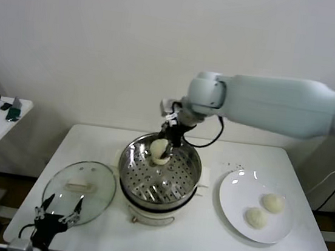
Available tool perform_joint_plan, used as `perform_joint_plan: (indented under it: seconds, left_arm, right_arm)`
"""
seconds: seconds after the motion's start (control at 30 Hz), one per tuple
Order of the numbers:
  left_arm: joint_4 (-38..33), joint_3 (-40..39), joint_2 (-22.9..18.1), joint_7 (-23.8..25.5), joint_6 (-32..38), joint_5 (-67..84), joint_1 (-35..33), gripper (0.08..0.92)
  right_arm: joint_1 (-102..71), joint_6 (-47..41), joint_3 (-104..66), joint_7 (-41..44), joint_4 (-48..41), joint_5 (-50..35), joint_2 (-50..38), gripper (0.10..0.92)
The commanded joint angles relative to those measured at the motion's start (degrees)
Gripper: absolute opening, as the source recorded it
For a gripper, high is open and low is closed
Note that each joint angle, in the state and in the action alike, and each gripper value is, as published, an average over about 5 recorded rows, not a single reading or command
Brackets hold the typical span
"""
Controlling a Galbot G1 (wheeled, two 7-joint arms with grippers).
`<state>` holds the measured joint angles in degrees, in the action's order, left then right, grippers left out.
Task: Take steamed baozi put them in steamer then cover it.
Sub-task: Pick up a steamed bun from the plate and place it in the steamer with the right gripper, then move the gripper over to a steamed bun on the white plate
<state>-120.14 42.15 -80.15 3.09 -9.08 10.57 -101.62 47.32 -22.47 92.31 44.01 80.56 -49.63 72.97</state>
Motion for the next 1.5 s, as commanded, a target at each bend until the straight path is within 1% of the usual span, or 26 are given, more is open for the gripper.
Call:
perform_joint_plan:
  seconds: [0.03, 0.17, 0.43, 0.57, 0.67, 0.73, 0.83, 1.0, 1.07, 1.17, 1.3, 1.4, 1.5]
  left_arm:
    - [0.2, 0.0, -0.2, 0.0, 0.1, 0.0, -0.1, 0.823]
    - [0.2, -0.1, -0.3, 0.0, 0.1, 0.0, -0.1, 0.823]
    - [0.1, -0.2, -0.5, 0.0, 0.1, -0.2, -0.1, 0.823]
    - [-0.1, -0.3, -0.4, 0.0, 0.0, -0.3, -0.3, 0.823]
    - [-0.2, -0.5, -0.4, 0.0, -0.2, -0.5, -0.2, 0.823]
    - [-0.4, -0.7, -0.5, 0.1, -0.4, -0.6, -0.1, 0.823]
    - [-0.6, -0.8, -0.5, 0.2, -0.6, -0.6, 0.0, 0.823]
    - [-0.4, -1.1, 0.0, 0.2, -0.5, -0.8, 0.0, 0.823]
    - [-0.1, -1.2, 0.1, 0.2, -0.4, -1.0, 0.1, 0.823]
    - [0.2, -1.5, 0.1, 0.2, -0.4, -1.3, 0.4, 0.823]
    - [0.0, -1.9, -0.4, 0.3, -0.7, -1.8, 0.8, 0.823]
    - [-0.4, -2.2, -1.1, 0.4, -1.1, -2.3, 1.2, 0.823]
    - [-0.6, -2.3, -1.8, 0.4, -1.2, -2.8, 1.2, 0.823]
  right_arm:
    - [-9.1, -1.7, -0.8, -2.8, -6.4, 2.9, 8.4, 0.636]
    - [-11.8, -1.6, -1.1, -3.0, -10.0, 4.2, 9.8, 0.636]
    - [-14.5, -1.1, -2.5, -3.2, -13.1, 5.6, 11.1, 0.645]
    - [-13.2, 1.2, -2.5, -1.6, -12.4, 6.2, 10.2, 0.727]
    - [-10.0, 3.2, -2.2, 0.6, -10.1, 6.2, 7.8, 0.794]
    - [-6.6, 4.3, -2.1, 2.4, -7.6, 5.5, 4.7, 0.816]
    - [0.1, 6.3, -1.0, 5.9, -3.0, 4.0, -2.0, 0.822]
    - [15.5, 11.1, 7.8, 13.8, 5.7, 2.3, -18.2, 0.823]
    - [21.1, 12.7, 13.7, 15.2, 8.9, 3.1, -23.9, 0.823]
    - [26.3, 13.9, 23.1, 14.8, 13.0, 8.2, -32.4, 0.823]
    - [25.1, 13.4, 32.1, 10.8, 15.6, 17.9, -41.8, 0.823]
    - [19.1, 11.6, 32.4, 7.4, 16.6, 23.4, -47.5, 0.823]
    - [8.4, 9.8, 25.9, 5.1, 15.8, 27.2, -51.4, 0.823]
